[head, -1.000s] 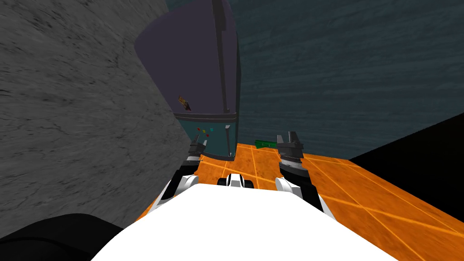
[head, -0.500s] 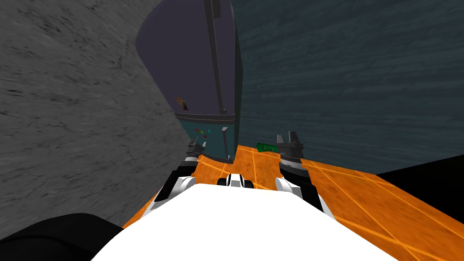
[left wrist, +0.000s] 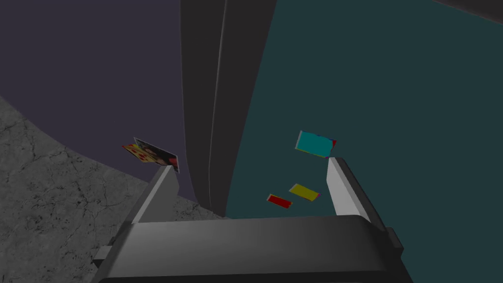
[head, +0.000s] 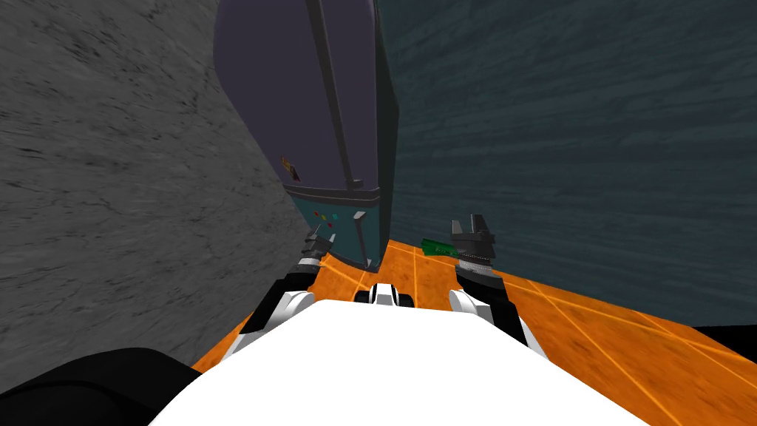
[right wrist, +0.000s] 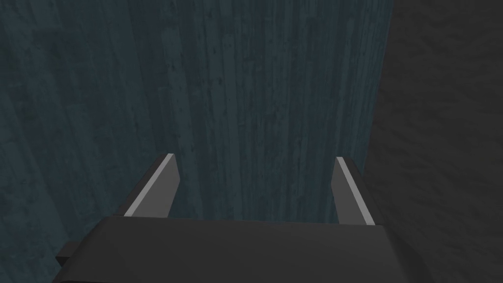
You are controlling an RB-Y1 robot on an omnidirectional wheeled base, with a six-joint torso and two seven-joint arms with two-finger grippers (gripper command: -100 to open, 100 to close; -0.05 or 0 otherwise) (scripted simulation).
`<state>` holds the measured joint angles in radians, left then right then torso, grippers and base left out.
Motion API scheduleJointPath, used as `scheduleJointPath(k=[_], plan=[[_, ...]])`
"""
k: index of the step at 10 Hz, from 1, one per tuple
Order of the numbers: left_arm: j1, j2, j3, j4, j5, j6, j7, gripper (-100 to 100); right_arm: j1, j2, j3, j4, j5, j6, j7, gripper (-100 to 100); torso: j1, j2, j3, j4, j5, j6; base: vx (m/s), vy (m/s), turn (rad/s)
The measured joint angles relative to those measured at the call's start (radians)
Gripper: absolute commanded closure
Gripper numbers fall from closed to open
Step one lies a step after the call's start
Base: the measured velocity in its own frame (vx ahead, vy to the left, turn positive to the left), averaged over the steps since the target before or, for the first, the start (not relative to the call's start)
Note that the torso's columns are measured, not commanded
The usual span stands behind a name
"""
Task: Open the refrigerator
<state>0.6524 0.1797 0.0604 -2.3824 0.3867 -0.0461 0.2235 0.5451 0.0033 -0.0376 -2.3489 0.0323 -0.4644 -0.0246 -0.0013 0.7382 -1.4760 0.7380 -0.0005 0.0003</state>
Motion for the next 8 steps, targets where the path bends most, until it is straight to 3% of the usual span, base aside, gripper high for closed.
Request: scheduleJointPath(k=[8], plan=[[0.055,-0.026,0.047,-0.056,0.153,0.14,0.068,-100,0.0,0.0,0.0,0.0,0.0,0.0,0.0,0,0.0,-0.001,0.0,0.0,0.0,0.0,0.134,-0.167,0.15]])
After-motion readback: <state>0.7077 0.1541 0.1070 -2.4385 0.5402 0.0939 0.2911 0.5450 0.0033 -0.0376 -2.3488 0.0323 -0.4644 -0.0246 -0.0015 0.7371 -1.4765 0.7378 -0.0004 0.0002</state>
